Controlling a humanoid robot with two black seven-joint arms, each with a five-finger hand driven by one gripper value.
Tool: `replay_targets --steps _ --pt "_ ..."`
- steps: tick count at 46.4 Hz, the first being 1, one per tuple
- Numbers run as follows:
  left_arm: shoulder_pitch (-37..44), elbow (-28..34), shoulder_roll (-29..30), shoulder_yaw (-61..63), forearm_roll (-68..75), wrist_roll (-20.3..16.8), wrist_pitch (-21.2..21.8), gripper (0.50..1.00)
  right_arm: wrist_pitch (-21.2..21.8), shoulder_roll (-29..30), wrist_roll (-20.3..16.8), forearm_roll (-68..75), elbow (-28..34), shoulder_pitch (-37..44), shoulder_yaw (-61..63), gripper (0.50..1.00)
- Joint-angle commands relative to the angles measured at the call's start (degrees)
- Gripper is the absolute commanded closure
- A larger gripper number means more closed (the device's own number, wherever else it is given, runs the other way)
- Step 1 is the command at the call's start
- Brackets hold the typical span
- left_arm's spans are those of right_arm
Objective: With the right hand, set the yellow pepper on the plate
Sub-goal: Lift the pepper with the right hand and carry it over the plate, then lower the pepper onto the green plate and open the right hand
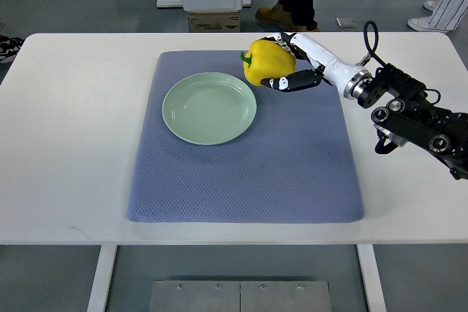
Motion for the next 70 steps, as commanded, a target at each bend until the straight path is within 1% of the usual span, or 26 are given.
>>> replay_targets --steps 1,9,21,30,38,53,62,66,70 --pt "0.0 0.0 0.0 0.0 0.0 0.0 0.0 0.500 0.0 1.8 -0.8 0.0 -0.9 0.5 -0.1 1.000" --pt "0.0 0.0 0.0 0.0 0.0 0.0 0.0 0.500 0.0 5.8 -2.1 0.1 -3.2 1.6 -0.3 1.000" --pt "0.0 0.1 0.0 0.0 0.0 0.0 -0.1 0.500 0.0 11.6 -4.2 0.0 -5.1 2.5 -0.6 1.000" --pt "0.0 0.0 0.0 0.0 0.0 0.0 0.0 0.500 0.0 15.4 -4.6 0.0 -6.6 3.6 -3.1 1.000" --pt "0.0 0.0 0.0 0.0 0.0 0.0 0.0 0.500 0.0 15.6 -5.2 0.0 -8.1 3.6 -5.3 1.000" --pt "0.0 0.0 0.0 0.0 0.0 0.0 0.0 0.500 0.0 15.6 -5.2 -0.1 -8.3 3.1 -10.6 1.000" --pt "0.0 0.0 0.0 0.0 0.0 0.0 0.0 0.500 0.0 15.6 -5.2 -0.2 -9.2 3.1 -11.0 1.000" --pt "0.0 0.0 0.0 0.0 0.0 0.0 0.0 0.500 0.0 15.6 -6.0 -0.2 -9.3 3.0 -11.0 1.000" --pt "0.0 0.0 0.0 0.0 0.0 0.0 0.0 0.500 0.0 15.6 -6.0 -0.2 -9.3 2.9 -11.0 1.000"
